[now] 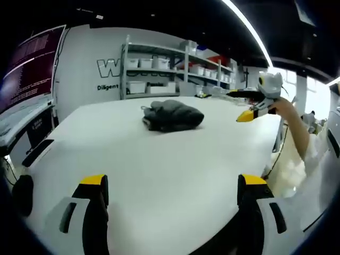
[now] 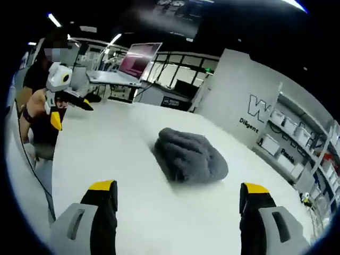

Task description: Open the folded towel by lifting each exposed corner and separating the folded layers until the towel lies flat within the target outline without major curled edges

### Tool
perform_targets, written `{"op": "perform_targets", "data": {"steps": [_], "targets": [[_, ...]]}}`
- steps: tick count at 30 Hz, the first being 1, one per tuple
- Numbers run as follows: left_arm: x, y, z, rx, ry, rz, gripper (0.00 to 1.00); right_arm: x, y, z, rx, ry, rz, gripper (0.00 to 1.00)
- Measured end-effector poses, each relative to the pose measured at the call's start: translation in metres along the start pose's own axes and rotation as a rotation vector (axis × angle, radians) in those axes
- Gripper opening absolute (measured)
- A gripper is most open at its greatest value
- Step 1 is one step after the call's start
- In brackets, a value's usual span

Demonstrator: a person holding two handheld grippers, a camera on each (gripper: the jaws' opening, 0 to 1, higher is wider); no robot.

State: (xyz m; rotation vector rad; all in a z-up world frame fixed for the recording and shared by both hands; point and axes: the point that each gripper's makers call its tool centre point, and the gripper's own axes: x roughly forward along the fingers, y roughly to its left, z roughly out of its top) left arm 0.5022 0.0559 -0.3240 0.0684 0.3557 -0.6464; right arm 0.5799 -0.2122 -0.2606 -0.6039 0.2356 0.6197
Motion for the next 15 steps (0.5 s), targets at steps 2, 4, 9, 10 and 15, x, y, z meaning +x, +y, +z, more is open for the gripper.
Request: {"op": "perform_targets", "data": {"steps": [2,4,9,10,15], "targets": [[0.000,0.000,0.000,-0.001,-0.001,0.001,0.99,0.010,-0.002,0.010,-0.064,0.006,0.015,0.97],[-0.001,0.001,-0.001,-0.001,0.001,0.003,0.99,0.027,-0.004,0.024,-0.149,0.009,0.037,0.96],[-0.002,0.000,-0.001,-0.005,-0.005,0.005,0.99,0.063,-0.004,0.047,-0.270,0.013,0.090,0.89],[-0.002,0.000,-0.001,-0.005,-0.007,0.005,0.99,0.071,-0.004,0.050,-0.291,0.018,0.097,0.87],[-0.003,-0.002,-0.001,-0.003,-0.010,0.002,0.99,0.113,0.004,0.061,-0.328,0.025,0.154,0.84]]}}
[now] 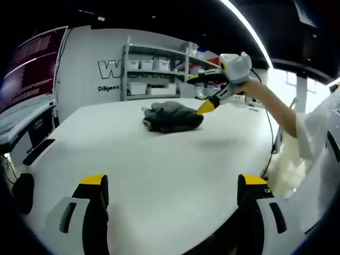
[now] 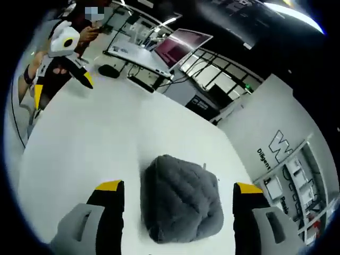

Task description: Open the folded towel by lifting each exposed corner and separating the folded layers until the towel lies flat within the target outline without major curled edges

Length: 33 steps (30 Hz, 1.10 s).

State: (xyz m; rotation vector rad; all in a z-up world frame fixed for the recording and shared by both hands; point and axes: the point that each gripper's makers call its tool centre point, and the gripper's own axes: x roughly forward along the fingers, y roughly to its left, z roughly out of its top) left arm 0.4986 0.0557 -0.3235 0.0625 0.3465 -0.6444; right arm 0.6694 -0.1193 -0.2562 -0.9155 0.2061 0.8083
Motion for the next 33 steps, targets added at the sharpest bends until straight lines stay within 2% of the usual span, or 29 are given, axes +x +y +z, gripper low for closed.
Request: {"op": "perform_targets", "data": {"steps": [7,11,15,17,22,25,30,33], "targets": [[-0.002,-0.002,0.003,0.004,-0.009,-0.001,0.99,0.046,0.001,0.007,-0.041,0.002,0.048,0.72],[-0.002,-0.002,0.002,0.004,-0.009,0.002,0.99,0.067,0.012,0.002,-0.085,0.039,0.091,0.62],[-0.001,-0.002,-0.001,0.002,-0.005,0.002,0.99,0.075,0.021,0.001,-0.156,0.046,0.122,0.44],[0.000,-0.002,-0.001,0.001,-0.003,-0.002,0.99,0.077,0.025,0.002,-0.208,0.040,0.139,0.30],[0.002,-0.003,-0.002,-0.004,-0.004,-0.009,0.99,0.071,0.026,0.003,-0.220,0.029,0.116,0.11],[0.003,-0.003,-0.002,-0.006,-0.005,-0.011,0.99,0.063,0.021,0.003,-0.224,0.022,0.089,0.07],[0.003,-0.003,-0.002,-0.010,-0.005,-0.009,0.99,0.036,-0.007,0.011,-0.168,-0.037,-0.043,0.06],[0.003,-0.003,-0.002,-0.010,-0.003,-0.009,0.99,0.016,-0.026,0.008,-0.132,-0.062,-0.125,0.06]]}}
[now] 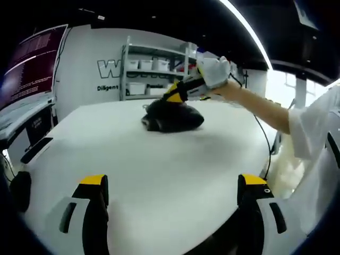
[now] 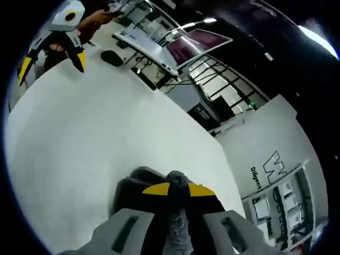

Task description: Open the folded towel by lifting each exposed corner and separating the folded layers until the towel lies flat within the target outline without major curled edges

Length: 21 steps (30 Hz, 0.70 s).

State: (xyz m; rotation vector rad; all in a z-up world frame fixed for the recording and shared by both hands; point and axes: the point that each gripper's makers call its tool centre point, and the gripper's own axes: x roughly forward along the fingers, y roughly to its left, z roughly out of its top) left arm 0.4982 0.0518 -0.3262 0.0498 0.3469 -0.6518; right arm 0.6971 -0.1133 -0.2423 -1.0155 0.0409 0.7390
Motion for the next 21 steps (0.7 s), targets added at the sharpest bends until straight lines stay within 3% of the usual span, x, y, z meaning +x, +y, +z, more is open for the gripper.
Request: {"op": "perform_targets", "data": {"steps": [6,11,14,19,21], "targets": [[-0.001,-0.004,0.001,0.002,0.000,-0.005,0.99,-0.046,-0.036,-0.026,0.100,0.000,-0.168,0.06],[-0.002,-0.007,0.001,0.003,-0.001,-0.007,0.99,-0.092,-0.043,-0.068,0.211,0.046,-0.260,0.06],[-0.003,-0.008,0.001,0.003,-0.003,-0.011,0.99,-0.125,-0.039,-0.098,0.282,0.078,-0.337,0.06],[-0.003,-0.010,-0.001,0.005,0.004,-0.011,0.99,-0.171,-0.015,-0.157,0.413,0.186,-0.416,0.06],[-0.001,-0.011,0.000,0.006,0.007,-0.014,0.99,-0.185,0.011,-0.187,0.487,0.274,-0.416,0.07]]}}
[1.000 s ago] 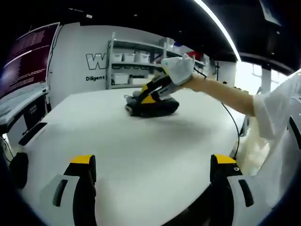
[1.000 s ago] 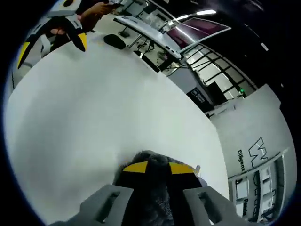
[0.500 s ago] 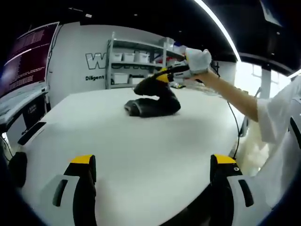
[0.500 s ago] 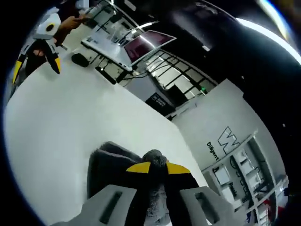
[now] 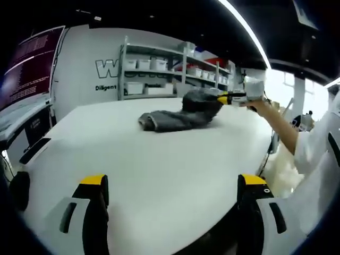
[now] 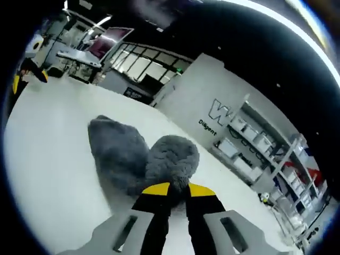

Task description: Open the folded towel by lifting each exposed corner and separating the folded layers until the towel lies flat within the target outline without major curled edges

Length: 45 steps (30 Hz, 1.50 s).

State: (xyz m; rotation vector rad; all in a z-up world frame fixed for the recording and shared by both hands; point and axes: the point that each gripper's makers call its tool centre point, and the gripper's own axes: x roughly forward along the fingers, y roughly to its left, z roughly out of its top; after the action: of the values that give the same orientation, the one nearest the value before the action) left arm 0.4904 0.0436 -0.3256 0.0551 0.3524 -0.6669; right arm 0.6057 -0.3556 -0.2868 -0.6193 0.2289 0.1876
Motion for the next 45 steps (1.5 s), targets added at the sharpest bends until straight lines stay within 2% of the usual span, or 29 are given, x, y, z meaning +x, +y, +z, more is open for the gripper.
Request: {"op": "perform_targets", "data": {"steps": [4,7,13,18,22,24,27,29,32,34,40,45], "targets": [[0.005,-0.005,0.001,0.008,0.010,-0.017,0.99,-0.007,0.020,-0.045,0.020,0.108,0.038,0.07],[0.007,-0.007,0.001,0.012,0.019,-0.019,0.99,-0.009,0.023,-0.050,0.038,0.096,0.041,0.08],[0.005,-0.010,0.003,0.019,0.022,-0.023,0.99,-0.011,0.020,-0.049,0.059,0.082,0.047,0.11],[0.000,-0.008,0.003,0.017,0.020,-0.016,0.99,-0.027,0.014,-0.043,0.084,0.055,0.018,0.24],[-0.002,-0.003,0.004,0.012,0.010,-0.009,0.99,-0.050,0.012,-0.024,0.127,-0.038,-0.001,0.32],[-0.002,-0.002,0.005,0.010,0.007,-0.009,0.99,-0.064,0.014,-0.010,0.163,-0.111,0.018,0.36],[0.000,-0.001,0.006,0.012,0.000,-0.010,0.99,-0.079,0.020,0.001,0.221,-0.167,0.062,0.49],[0.001,-0.002,0.006,0.015,0.000,-0.014,0.99,-0.087,0.026,0.001,0.254,-0.161,0.097,0.59],[0.004,-0.005,0.007,0.017,-0.007,-0.027,0.99,-0.094,0.031,-0.002,0.263,-0.128,0.112,0.75],[0.005,-0.007,0.007,0.018,-0.011,-0.034,0.99,-0.099,0.036,-0.005,0.300,-0.112,0.131,0.83],[0.013,-0.015,0.010,0.063,0.014,-0.064,0.99,-0.102,0.038,-0.008,0.401,-0.115,0.153,0.98],[0.018,-0.016,0.021,0.088,0.004,-0.083,0.99,-0.096,0.040,-0.019,0.411,-0.069,0.149,0.99]]}}
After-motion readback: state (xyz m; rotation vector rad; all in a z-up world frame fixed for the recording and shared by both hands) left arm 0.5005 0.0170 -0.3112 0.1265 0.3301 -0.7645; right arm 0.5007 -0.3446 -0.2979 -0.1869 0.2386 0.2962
